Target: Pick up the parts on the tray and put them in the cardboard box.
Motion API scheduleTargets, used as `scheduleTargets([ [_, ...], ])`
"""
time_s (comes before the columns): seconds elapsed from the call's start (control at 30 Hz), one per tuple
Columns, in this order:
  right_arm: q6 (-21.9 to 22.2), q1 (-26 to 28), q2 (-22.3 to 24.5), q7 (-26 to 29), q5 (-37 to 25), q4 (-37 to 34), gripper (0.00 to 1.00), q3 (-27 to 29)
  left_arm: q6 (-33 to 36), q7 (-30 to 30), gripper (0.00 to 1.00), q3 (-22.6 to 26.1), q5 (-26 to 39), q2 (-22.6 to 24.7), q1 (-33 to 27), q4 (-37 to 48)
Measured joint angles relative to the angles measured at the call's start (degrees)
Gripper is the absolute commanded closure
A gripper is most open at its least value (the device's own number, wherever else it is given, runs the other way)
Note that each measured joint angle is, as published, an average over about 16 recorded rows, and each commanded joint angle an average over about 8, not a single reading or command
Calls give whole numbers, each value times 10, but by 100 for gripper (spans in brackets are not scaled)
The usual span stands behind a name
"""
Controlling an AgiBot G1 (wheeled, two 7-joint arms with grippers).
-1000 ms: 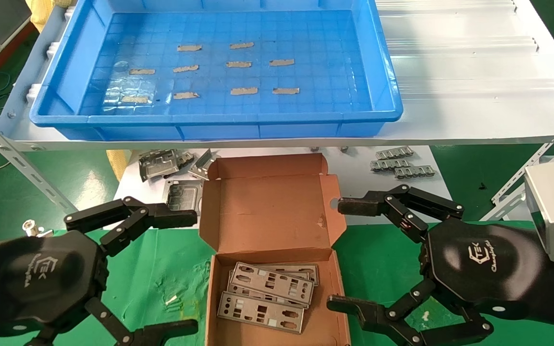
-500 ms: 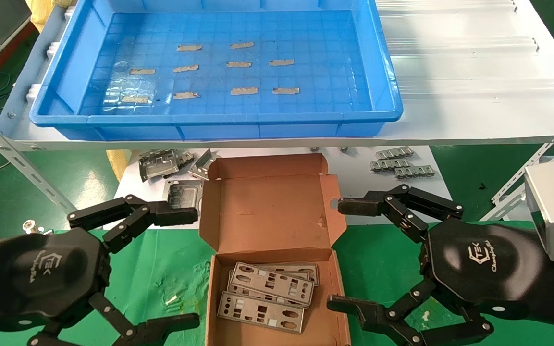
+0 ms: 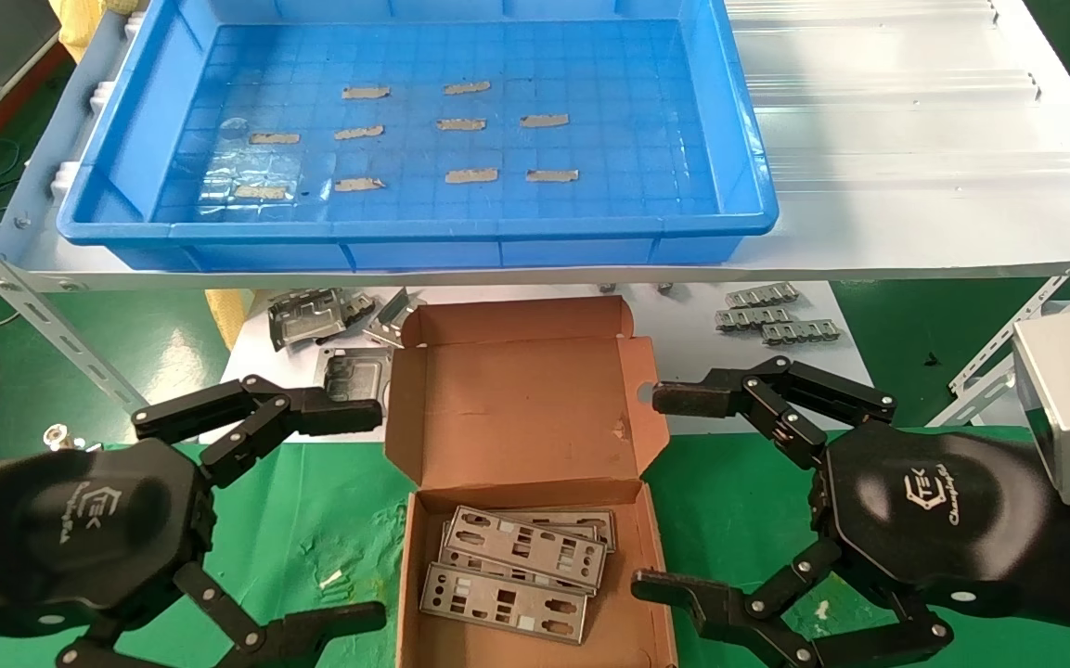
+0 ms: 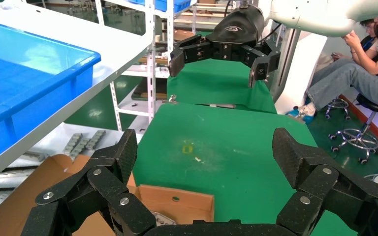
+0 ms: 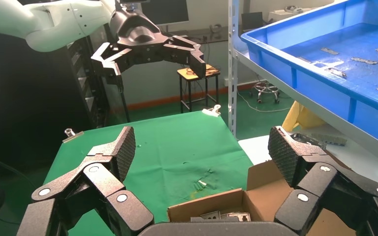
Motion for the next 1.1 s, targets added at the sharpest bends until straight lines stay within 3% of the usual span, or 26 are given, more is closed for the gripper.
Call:
scheduleTargets([
  [1.1, 0, 0, 0, 0, 0, 0, 0, 0, 0, 1, 0, 1, 1, 1, -1, 2],
])
